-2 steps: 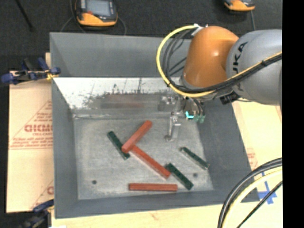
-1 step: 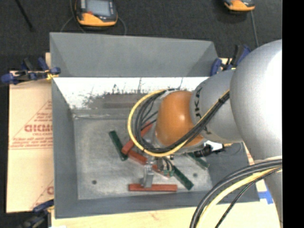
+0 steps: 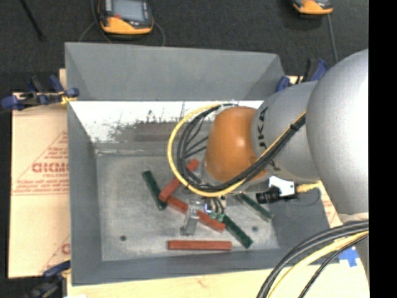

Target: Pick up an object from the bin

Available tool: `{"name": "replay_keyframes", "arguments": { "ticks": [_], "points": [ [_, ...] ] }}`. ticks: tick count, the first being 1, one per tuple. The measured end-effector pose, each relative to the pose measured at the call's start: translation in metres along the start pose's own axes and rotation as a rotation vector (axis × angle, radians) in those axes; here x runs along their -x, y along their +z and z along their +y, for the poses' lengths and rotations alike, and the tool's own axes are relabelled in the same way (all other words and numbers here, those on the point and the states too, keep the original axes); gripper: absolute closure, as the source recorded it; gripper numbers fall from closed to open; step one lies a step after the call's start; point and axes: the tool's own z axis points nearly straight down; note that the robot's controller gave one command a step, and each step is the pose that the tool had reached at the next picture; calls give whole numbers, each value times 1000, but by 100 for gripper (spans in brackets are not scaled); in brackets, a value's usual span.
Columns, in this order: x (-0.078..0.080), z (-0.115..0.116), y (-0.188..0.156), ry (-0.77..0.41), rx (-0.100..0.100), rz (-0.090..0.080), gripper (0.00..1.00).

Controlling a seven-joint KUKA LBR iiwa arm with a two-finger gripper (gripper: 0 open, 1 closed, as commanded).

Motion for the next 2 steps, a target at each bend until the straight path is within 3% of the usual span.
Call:
{"name": "replay_keyframes", "arguments": {
  "ticks": [1, 2],
  "points": [
    [11, -14, 1, 273, -1, -1, 0],
    [-3, -14, 32, 433, -3, 5, 0]
  ]
}}
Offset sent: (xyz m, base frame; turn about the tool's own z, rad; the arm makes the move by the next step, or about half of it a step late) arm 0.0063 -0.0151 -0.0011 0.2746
